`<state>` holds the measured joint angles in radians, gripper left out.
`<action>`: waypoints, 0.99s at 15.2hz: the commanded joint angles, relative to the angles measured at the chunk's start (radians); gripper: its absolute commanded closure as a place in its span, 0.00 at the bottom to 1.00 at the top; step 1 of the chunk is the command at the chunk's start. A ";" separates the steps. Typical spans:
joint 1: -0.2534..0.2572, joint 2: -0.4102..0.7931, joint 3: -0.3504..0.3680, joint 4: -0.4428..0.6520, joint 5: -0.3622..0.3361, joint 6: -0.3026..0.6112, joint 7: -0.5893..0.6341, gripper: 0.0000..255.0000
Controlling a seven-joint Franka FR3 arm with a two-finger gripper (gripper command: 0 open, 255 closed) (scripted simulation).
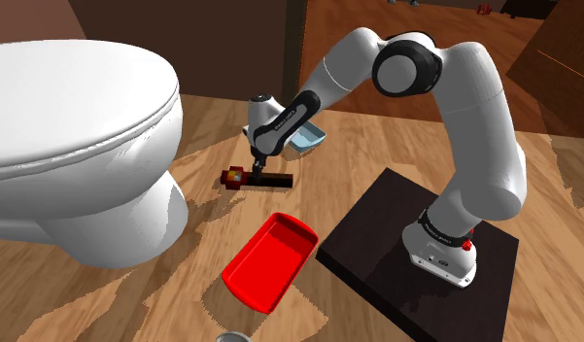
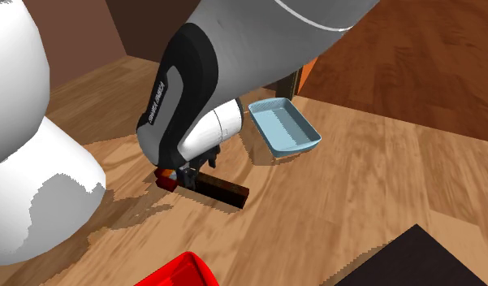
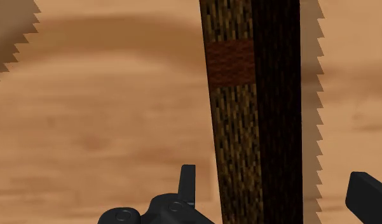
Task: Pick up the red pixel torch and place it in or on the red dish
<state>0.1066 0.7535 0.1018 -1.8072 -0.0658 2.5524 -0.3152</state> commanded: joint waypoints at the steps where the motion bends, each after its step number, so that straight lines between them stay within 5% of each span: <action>1: 0.004 0.027 -0.002 0.014 -0.002 0.013 0.002 0.00; 12: 0.008 0.069 -0.006 0.033 -0.005 0.038 0.004 0.00; 13: 0.008 0.069 -0.006 0.033 -0.005 0.038 0.004 1.00; 15: 0.008 0.069 -0.006 0.033 -0.005 0.038 0.004 1.00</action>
<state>0.1151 0.8223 0.0960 -1.7743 -0.0713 2.5901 -0.3116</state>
